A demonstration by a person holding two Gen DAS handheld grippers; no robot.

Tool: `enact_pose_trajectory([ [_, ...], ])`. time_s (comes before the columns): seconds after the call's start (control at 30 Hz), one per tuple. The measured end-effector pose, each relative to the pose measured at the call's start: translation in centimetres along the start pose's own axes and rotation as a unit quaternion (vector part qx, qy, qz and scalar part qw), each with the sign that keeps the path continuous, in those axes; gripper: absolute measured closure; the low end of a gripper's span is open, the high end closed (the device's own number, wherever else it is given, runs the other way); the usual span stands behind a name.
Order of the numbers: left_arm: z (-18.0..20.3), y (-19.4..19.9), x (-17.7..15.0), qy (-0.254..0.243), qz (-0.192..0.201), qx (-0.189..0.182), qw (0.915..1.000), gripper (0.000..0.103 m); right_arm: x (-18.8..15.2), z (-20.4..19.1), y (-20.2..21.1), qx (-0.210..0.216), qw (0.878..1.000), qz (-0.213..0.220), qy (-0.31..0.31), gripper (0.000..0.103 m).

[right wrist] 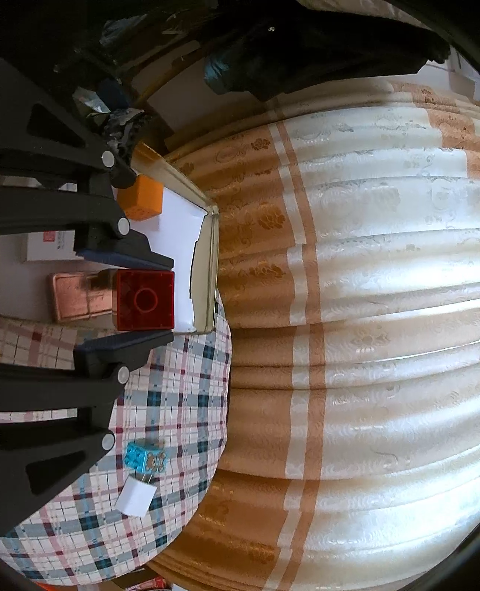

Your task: Organize rigid objects

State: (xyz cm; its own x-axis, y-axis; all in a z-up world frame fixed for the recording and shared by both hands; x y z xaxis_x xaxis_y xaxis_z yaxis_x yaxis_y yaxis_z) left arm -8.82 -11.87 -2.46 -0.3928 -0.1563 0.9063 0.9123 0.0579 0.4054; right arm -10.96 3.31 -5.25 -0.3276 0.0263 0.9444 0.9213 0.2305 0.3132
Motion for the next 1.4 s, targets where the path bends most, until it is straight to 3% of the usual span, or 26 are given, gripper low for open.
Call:
enact_pose_trajectory([
  [0.57,-0.3,-2.9,1.3,-0.030,-0.043,0.042,0.9978,0.031,1.1,-1.1,-5.4,0.000,0.998,-0.065,-0.019,0.069],
  [1.17,-0.7,-5.1,1.8,-0.025,-0.076,0.045,0.9958,0.031,0.2,-1.2,-8.7,0.002,0.992,-0.122,-0.044,0.069],
  [1.33,-0.2,-5.9,1.6,-0.039,-0.082,0.052,0.9946,0.031,0.0,-1.3,-9.6,0.010,0.989,-0.135,-0.052,0.068],
  [1.4,-0.2,-6.2,1.4,-0.041,-0.085,0.057,0.9939,0.031,0.0,-1.5,-9.8,0.034,0.988,-0.140,-0.061,0.068],
])
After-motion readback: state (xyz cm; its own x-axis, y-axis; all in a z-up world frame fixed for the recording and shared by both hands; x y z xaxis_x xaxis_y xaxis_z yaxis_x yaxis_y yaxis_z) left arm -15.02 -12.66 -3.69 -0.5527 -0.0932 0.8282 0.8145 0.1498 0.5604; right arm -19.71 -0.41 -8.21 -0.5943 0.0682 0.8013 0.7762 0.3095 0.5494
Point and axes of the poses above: each gripper's, at about its wrist camera, not at the fingertips, and y roughly against the way its jaws point, z to its right, x to its top, the point moved 5 cm from there along -y, roughly the way its jaws point, and after that the axes turned 9 degrees about z, right-handed, at the moved point
